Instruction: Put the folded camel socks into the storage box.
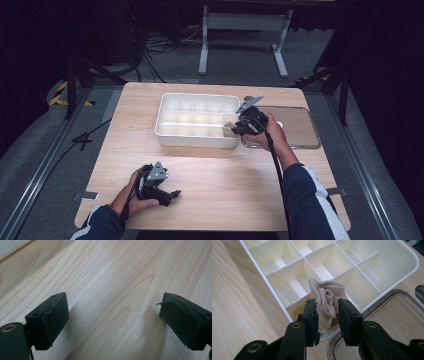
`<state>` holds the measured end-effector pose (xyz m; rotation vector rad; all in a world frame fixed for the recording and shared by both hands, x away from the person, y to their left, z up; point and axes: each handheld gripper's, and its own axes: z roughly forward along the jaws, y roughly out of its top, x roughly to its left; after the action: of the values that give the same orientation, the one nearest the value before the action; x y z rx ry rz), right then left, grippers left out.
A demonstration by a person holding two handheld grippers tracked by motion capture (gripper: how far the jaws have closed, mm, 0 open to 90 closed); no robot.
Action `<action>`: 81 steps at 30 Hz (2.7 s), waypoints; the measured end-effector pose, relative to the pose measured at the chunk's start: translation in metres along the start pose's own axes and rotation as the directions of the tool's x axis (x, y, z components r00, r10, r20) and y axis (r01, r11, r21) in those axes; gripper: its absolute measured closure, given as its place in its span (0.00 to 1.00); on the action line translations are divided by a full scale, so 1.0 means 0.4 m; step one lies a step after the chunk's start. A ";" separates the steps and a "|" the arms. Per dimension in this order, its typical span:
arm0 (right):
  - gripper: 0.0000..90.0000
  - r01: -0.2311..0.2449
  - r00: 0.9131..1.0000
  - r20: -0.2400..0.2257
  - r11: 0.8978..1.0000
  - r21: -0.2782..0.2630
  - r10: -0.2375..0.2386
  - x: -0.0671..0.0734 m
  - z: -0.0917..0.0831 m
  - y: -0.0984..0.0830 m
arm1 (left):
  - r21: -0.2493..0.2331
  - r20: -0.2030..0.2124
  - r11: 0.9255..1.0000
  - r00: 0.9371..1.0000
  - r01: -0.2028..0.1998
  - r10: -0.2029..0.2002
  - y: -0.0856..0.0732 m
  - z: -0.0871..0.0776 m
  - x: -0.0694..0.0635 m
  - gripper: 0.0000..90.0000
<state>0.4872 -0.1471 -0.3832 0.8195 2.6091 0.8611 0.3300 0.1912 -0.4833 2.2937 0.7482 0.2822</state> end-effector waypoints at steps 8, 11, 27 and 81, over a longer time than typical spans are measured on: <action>0.76 0.006 1.000 0.006 1.000 -0.020 -0.006 0.002 -0.038 -0.013 | 0.002 -0.002 1.000 1.000 0.000 0.000 0.000 0.000 0.000 0.10; 0.76 0.002 1.000 0.006 1.000 -0.031 -0.002 0.006 -0.056 -0.022 | 0.004 0.000 1.000 1.000 -0.001 0.001 0.000 -0.001 0.000 0.10; 0.71 0.040 0.999 0.017 0.998 -0.046 -0.040 0.035 -0.098 -0.067 | -0.001 -0.001 1.000 1.000 0.002 -0.002 0.000 0.001 -0.001 0.10; 0.47 0.118 0.988 0.098 0.992 0.038 -0.121 0.104 -0.126 -0.305 | 0.002 -0.004 1.000 1.000 0.001 -0.001 0.002 0.002 -0.002 0.09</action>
<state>0.3806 -0.2263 -0.4218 0.6878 2.5604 0.7274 0.3301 0.1899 -0.4834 2.2949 0.7522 0.2859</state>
